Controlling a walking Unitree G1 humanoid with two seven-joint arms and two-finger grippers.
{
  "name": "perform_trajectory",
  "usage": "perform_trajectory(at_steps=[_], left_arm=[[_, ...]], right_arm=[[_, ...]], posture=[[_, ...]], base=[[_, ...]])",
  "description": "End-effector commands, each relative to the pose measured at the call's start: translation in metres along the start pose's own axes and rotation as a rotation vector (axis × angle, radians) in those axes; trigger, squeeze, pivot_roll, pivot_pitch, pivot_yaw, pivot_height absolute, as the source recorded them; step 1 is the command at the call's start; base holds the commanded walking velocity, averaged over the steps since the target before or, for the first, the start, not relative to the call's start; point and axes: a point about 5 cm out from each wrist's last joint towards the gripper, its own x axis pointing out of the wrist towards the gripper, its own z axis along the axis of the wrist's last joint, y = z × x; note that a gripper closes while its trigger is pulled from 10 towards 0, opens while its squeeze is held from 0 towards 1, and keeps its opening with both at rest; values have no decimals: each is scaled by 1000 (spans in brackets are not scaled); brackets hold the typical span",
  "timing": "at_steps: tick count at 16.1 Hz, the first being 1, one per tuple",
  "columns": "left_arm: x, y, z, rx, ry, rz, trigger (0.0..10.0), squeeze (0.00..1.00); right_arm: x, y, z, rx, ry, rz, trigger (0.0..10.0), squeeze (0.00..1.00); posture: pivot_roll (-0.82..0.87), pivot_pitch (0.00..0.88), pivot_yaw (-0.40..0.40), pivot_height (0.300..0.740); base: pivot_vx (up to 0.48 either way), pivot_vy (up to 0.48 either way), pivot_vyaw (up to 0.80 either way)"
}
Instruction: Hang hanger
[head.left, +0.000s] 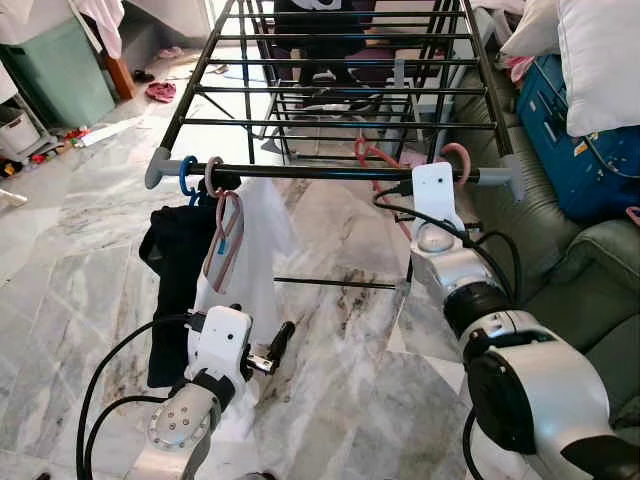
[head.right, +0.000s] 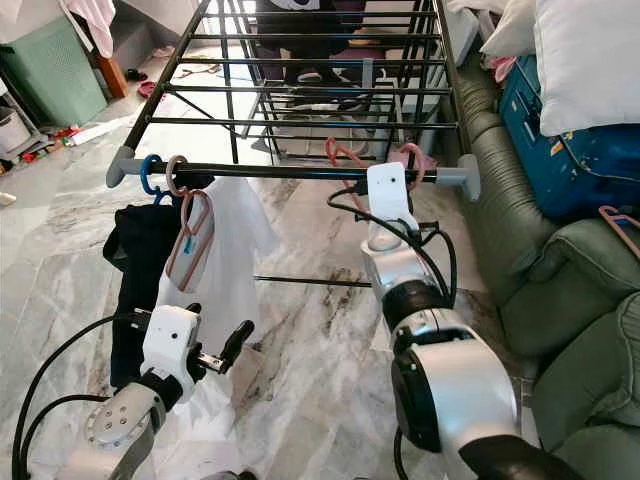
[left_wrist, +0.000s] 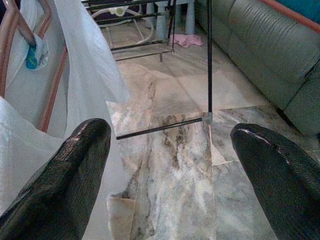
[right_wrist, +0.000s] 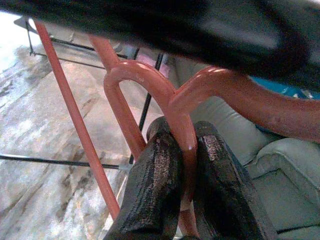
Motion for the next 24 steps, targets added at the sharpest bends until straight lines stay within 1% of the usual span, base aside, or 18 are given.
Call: perform_trajectory(at_steps=[1, 5, 6, 7, 12, 14, 15, 16, 17, 19, 22, 23, 24], left_arm=[[-2, 0, -6, 5, 27, 9, 10000, 0], [-2, -1, -6, 3, 28, 8, 10000, 0], [-2, -1, -6, 3, 28, 8, 10000, 0], [-2, -1, -5, 3, 27, 7, 10000, 0], [-2, 1, -5, 5, 26, 7, 10000, 0], [-1, 0, -4, 4, 27, 2, 10000, 0], [-1, -1, -4, 4, 26, -1, 10000, 0], [0, -1, -4, 3, 25, -2, 10000, 0], [0, -1, -4, 3, 25, -2, 10000, 0], [0, -1, -5, 0, 27, 2, 10000, 0], [-2, -2, -6, -3, 33, 4, 10000, 0], [-2, -2, -6, -3, 33, 3, 10000, 0], [-1, -1, -5, -1, 33, 0, 10000, 0]], right_arm=[[0, 2, 0, -6, 19, 12, 10000, 0], [-2, 7, -21, -41, 102, 47, 10000, 0], [-2, 7, -23, -31, 111, 49, 10000, 0], [-2, 7, -25, -45, 110, 51, 10000, 0], [-2, 8, -24, -58, 107, 69, 10000, 0], [-4, 14, -16, -69, 90, 79, 10000, 0], [-5, 18, -12, -52, 78, 98, 10000, 0], [-6, 22, -10, -45, 72, 106, 10000, 271], [-7, 24, -10, -34, 71, 113, 10000, 1000], [-8, 26, -17, -15, 87, 126, 10000, 1000], [-8, 24, -25, 13, 104, 125, 10000, 1000], [-8, 24, -26, 18, 104, 126, 10000, 1000], [-8, 23, -24, 31, 79, 129, 10000, 1000]], posture=[[46, 98, 14, 740], [48, 98, 15, 740], [48, 97, 14, 740], [50, 97, 16, 740], [52, 98, 20, 740], [52, 96, 22, 740], [52, 96, 20, 740], [53, 95, 18, 740], [54, 95, 17, 740], [56, 96, 12, 740], [54, 96, 15, 740], [53, 96, 15, 740], [51, 97, 20, 740]], base=[[0, 0, 0], [0, 0, 0], [0, 0, 0], [0, 0, 0], [0, 0, 0], [0, 0, 0], [0, 0, 0], [0, 0, 0], [0, 0, 0], [0, 0, 0], [0, 0, 0], [0, 0, 0], [0, 0, 0]])
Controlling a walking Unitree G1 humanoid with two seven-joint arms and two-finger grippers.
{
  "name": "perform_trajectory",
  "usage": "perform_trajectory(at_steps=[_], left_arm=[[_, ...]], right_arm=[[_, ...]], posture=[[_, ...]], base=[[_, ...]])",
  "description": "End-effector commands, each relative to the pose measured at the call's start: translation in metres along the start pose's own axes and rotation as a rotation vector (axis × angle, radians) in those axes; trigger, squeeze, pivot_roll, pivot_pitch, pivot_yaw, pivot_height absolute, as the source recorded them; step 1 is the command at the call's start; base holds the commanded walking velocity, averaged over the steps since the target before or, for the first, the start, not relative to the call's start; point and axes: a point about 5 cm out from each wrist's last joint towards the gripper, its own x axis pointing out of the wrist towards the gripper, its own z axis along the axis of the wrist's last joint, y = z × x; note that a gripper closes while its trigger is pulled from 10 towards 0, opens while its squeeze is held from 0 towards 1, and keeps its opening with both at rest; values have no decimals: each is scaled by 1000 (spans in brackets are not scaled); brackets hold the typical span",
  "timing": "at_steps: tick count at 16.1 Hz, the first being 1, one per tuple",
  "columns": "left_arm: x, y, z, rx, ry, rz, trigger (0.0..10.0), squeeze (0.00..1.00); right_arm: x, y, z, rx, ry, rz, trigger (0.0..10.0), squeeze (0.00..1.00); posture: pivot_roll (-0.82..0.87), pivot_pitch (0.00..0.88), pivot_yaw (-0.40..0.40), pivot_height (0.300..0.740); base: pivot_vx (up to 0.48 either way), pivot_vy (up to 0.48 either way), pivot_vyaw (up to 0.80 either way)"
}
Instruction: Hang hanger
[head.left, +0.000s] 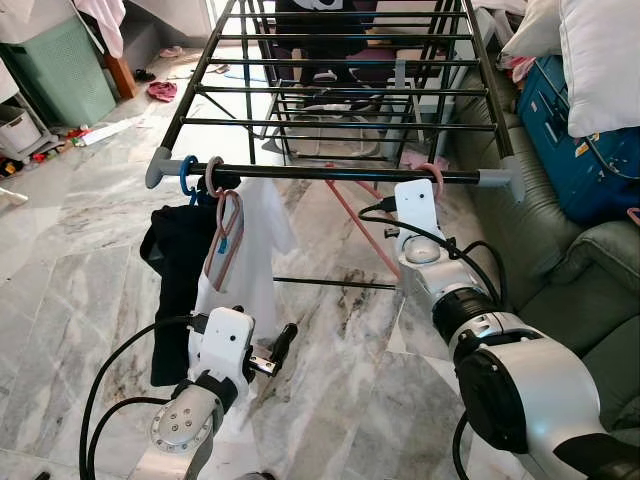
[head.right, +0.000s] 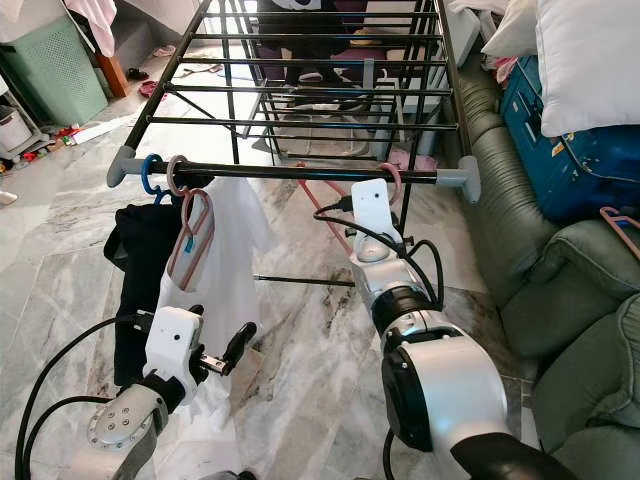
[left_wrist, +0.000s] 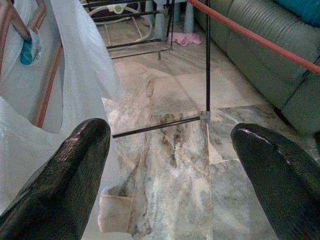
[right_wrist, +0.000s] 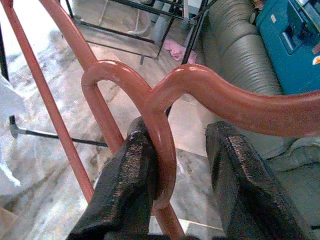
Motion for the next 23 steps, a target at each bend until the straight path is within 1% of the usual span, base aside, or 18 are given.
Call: perform_trajectory(at_steps=[1, 3, 6, 10, 12, 17, 18, 21, 23], left_arm=[[0, 2, -4, 9, 24, 7, 10000, 0], [0, 3, -4, 11, 25, 6, 10000, 0], [1, 2, -5, 11, 32, 1, 10000, 0], [5, 3, -4, 15, 32, -1, 10000, 0], [6, 3, -4, 15, 32, 0, 10000, 0], [7, 4, -6, 18, 41, -3, 10000, 0], [8, 4, -5, 20, 42, -4, 10000, 0], [10, 5, -5, 25, 45, -5, 10000, 0], [11, 5, -6, 27, 49, -7, 10000, 0]], right_arm=[[-1, 4, -7, 0, 13, 23, 10000, 1000], [-1, 2, -4, -14, -21, 8, 10000, 1000], [-1, 0, -6, 3, -48, -3, 10000, 1000], [-4, 3, -10, -8, -94, 24, 10000, 1000], [-4, 1, -12, -11, -105, 35, 10000, 1000], [-9, -4, -26, -50, -137, 42, 10000, 1000], [-11, -6, -32, -63, -144, 44, 10000, 1000], [-15, -9, -39, -61, -141, 57, 10000, 1000], [-21, -8, -42, -50, -164, 102, 10000, 1000]], posture=[[50, 96, 21, 740], [45, 95, 25, 740], [38, 90, 27, 740], [34, 80, 30, 740], [32, 78, 31, 740], [24, 73, 36, 740], [23, 70, 41, 740], [18, 66, 45, 740], [12, 62, 48, 740]], base=[[0, 0, 0], [0, 0, 0], [0, 0, 0], [0, 0, 0], [0, 0, 0], [0, 0, 0], [0, 0, 0], [0, 0, 0], [0, 0, 0]])
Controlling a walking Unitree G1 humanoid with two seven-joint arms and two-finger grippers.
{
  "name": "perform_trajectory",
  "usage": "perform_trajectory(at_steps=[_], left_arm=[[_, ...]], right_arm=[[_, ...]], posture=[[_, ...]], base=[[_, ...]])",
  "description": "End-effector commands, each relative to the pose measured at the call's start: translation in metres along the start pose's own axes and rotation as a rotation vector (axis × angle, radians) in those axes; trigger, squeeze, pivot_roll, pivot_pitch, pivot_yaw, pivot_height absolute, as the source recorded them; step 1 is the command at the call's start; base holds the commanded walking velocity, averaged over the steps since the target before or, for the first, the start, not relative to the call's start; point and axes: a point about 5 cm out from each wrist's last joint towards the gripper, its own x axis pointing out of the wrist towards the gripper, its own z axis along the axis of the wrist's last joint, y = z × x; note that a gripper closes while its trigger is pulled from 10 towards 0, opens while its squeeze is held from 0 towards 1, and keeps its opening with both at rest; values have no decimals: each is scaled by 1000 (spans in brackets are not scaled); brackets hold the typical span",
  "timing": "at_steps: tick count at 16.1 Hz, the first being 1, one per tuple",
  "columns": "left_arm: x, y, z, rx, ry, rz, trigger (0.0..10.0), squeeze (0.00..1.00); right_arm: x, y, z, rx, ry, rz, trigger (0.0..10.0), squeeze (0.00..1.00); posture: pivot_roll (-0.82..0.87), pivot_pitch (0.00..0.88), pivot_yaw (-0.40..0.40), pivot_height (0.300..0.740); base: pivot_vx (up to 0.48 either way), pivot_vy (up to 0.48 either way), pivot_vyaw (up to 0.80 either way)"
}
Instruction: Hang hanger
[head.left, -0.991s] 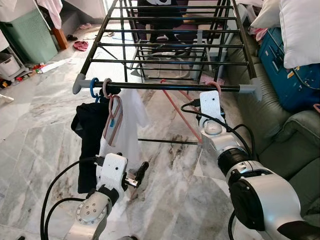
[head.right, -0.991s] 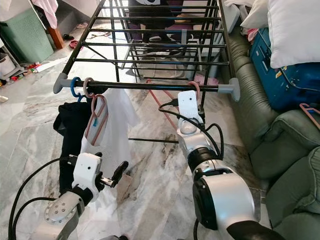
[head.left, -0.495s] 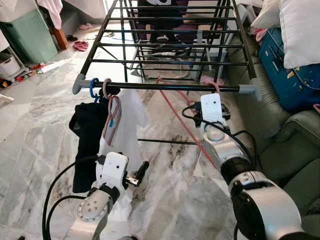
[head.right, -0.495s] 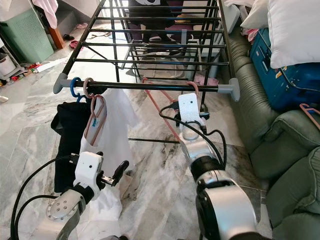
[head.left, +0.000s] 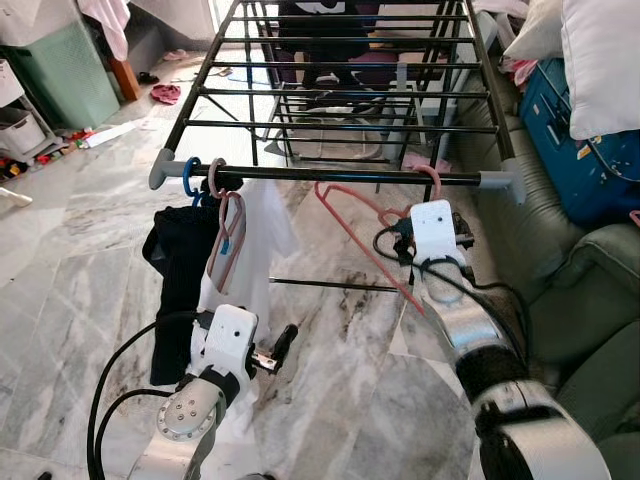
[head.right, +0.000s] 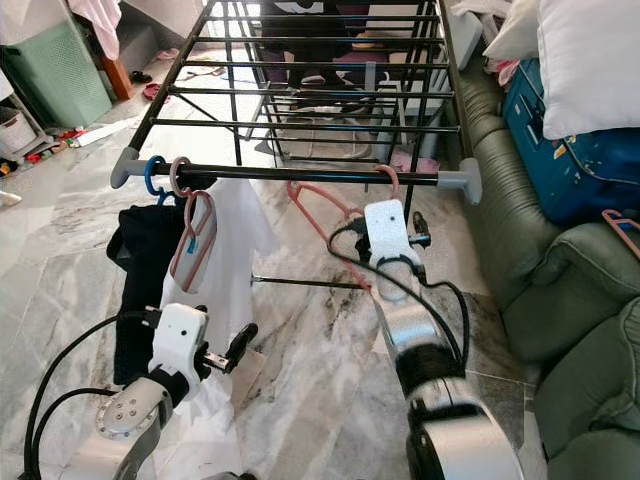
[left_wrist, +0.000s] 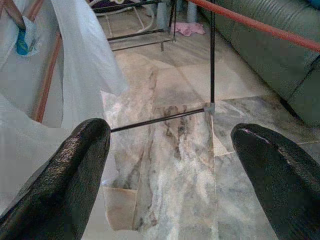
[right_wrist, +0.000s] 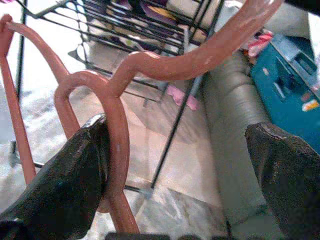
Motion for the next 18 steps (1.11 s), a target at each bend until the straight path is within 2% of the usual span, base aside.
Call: perform_trajectory(at_steps=[1, 6, 9, 10, 11, 12, 15, 16, 17, 18], left_arm=[[1, 1, 0, 9, 5, -3, 10000, 0], [4, 2, 0, 17, 8, -8, 10000, 0], [6, 2, 0, 22, 11, -10, 10000, 0], [6, 2, 0, 22, 11, -10, 10000, 0], [6, 2, 0, 23, 11, -10, 10000, 0], [6, 2, 1, 23, 11, -9, 10000, 0], [5, 3, 0, 24, 11, -8, 10000, 0], [5, 3, 1, 26, 11, -7, 10000, 0], [5, 4, 1, 28, 12, -6, 10000, 0], [5, 5, 1, 30, 12, -6, 10000, 0]], right_arm=[[-6, 8, -14, 5, 53, 60, 10000, 1000], [-15, 5, -24, -7, 75, 171, 10000, 1000], [-16, 2, -30, -112, 89, 180, 10000, 1000], [-16, 0, -30, -136, 77, 162, 10000, 1000], [-14, -5, -27, -213, 34, 125, 10000, 1000], [-13, -5, -26, -228, 20, 118, 10000, 1000], [-11, -3, -25, -13, 28, 102, 10000, 1000], [-10, 0, -22, 53, 15, 127, 10000, 937], [-11, 5, -20, 107, -2, 174, 10000, 416], [-11, 8, -18, 94, -19, 204, 10000, 0]], posture=[[10, 61, 50, 740], [0, 57, 58, 740], [-1, 55, 62, 740], [0, 55, 62, 740], [0, 55, 64, 740], [1, 55, 64, 740], [5, 55, 67, 740], [6, 56, 69, 740], [9, 56, 71, 740], [10, 56, 74, 740]], base=[[0, 0, 0], [0, 0, 0], [0, 0, 0], [0, 0, 0], [0, 0, 0], [0, 0, 0], [0, 0, 0], [0, 0, 0], [0, 0, 0], [0, 0, 0]])
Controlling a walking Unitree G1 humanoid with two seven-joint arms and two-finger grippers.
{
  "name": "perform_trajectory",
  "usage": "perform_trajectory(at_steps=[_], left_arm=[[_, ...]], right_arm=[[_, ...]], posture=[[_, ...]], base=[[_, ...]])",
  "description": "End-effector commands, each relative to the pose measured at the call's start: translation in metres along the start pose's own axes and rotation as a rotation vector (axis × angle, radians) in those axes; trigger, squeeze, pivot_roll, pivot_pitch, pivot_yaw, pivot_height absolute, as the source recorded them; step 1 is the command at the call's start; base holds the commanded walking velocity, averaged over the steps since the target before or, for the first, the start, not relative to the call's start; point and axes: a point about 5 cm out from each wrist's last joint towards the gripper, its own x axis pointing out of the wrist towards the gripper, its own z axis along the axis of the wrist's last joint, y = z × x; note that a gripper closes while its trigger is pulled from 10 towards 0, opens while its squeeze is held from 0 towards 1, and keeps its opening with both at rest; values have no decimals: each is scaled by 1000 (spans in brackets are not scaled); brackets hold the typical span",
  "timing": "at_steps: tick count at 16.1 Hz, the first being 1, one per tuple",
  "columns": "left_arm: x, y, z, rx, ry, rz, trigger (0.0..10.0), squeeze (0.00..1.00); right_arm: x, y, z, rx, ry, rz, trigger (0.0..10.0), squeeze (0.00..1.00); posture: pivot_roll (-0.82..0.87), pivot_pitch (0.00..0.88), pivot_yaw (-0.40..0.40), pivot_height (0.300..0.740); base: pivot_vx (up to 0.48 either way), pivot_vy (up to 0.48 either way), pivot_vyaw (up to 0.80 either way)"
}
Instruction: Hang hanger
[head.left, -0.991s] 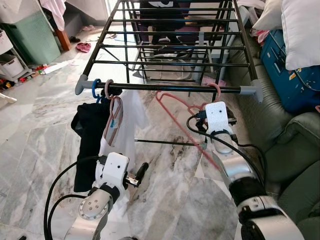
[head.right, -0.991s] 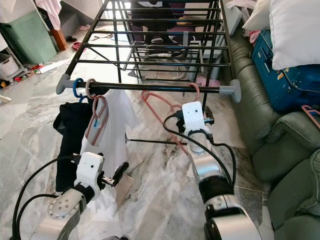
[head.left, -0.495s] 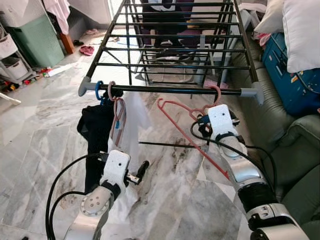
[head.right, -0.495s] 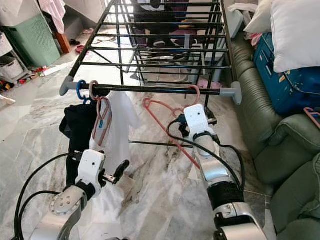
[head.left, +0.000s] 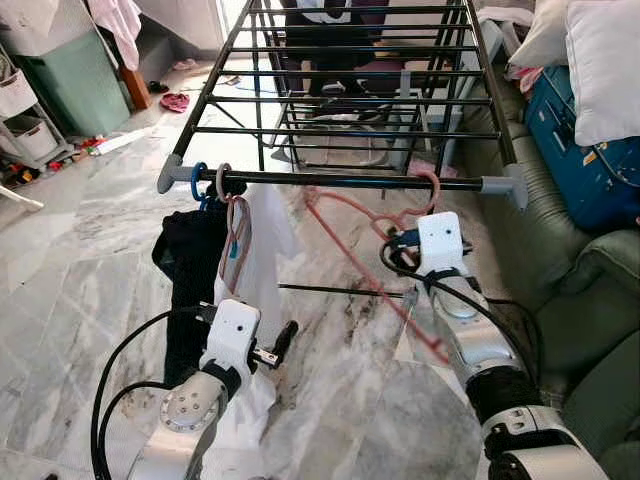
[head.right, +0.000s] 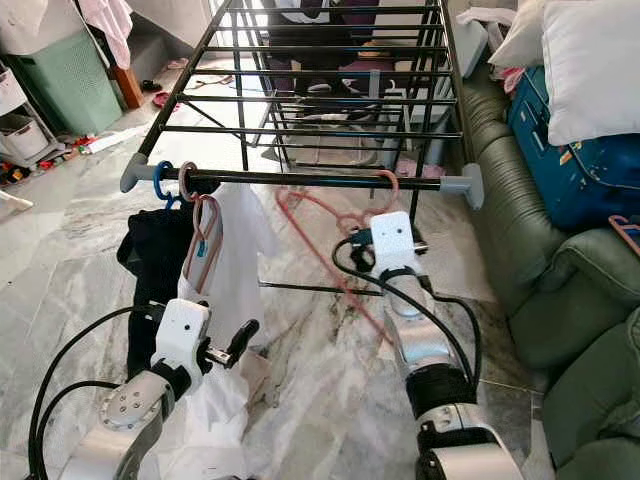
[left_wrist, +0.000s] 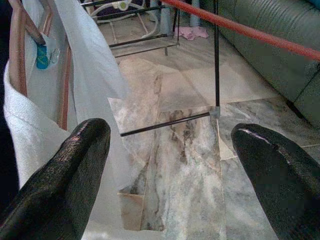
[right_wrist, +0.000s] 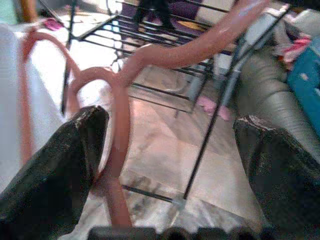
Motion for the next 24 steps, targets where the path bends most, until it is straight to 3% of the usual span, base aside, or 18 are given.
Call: perform_trajectory(at_steps=[1, 3, 7, 10, 13, 15, 18, 24], left_arm=[[-1, 3, -2, 13, 13, -2, 10000, 0], [-1, 4, -1, 15, 10, -3, 10000, 0], [0, 4, 0, 17, 7, -7, 10000, 0], [1, 5, 0, 18, 8, -6, 10000, 0], [1, 6, 0, 21, 9, -2, 10000, 0], [0, 7, -1, 22, 8, 4, 10000, 0], [1, 8, -1, 22, 4, 9, 10000, 0], [3, 6, -1, 18, -4, 10, 10000, 0]], right_arm=[[-1, 8, -7, -14, 30, 52, 10000, 0], [-2, 9, -13, -160, 42, 110, 10000, 0], [1, 0, -16, -237, 54, 19, 10000, 0], [1, 4, -13, -204, 5, 22, 10000, 0], [1, 2, -7, -243, -39, -19, 10000, 0], [-2, 3, -3, -197, -85, -6, 10000, 0], [-8, 0, 2, -205, -142, -44, 10000, 0], [-45, 2, -6, -198, -182, -86, 10000, 0]], posture=[[11, 56, 76, 740], [11, 57, 82, 740], [11, 54, 85, 740], [13, 51, 84, 740], [14, 49, 81, 740], [12, 43, 77, 740], [11, 32, 74, 740], [-16, 28, 70, 740]], base=[[0, 0, 0], [0, 0, 0], [0, 0, 0], [0, 0, 0], [0, 0, 0], [0, 0, 0], [0, 0, 0], [0, 0, 0]])
